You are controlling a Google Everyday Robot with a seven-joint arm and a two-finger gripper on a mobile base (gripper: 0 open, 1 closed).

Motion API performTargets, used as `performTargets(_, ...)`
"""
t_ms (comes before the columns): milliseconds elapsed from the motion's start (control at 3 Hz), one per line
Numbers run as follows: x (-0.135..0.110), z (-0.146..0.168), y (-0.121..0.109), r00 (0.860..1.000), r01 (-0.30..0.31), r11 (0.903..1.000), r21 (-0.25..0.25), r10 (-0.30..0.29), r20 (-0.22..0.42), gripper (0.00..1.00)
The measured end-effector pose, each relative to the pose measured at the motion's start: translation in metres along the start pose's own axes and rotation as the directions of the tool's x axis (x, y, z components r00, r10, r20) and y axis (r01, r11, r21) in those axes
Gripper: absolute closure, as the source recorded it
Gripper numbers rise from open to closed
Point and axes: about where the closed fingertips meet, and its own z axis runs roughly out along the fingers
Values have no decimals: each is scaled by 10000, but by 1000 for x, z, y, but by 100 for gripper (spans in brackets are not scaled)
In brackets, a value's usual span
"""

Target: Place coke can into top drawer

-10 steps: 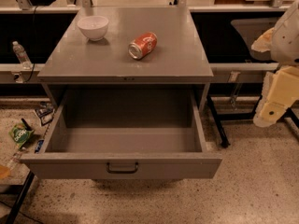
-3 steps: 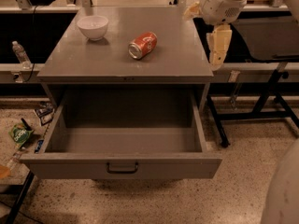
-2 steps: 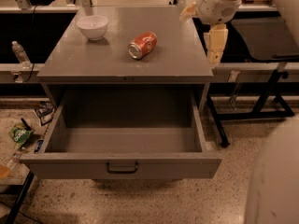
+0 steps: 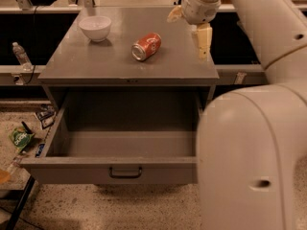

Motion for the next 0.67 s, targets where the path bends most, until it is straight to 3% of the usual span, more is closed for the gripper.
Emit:
performTargets(333,-8,27,-31,9978,662,9978,76,-662,88,0)
performTargets(667,-23,52,-56,9880,1535,9881,-56,-1536,-138,0)
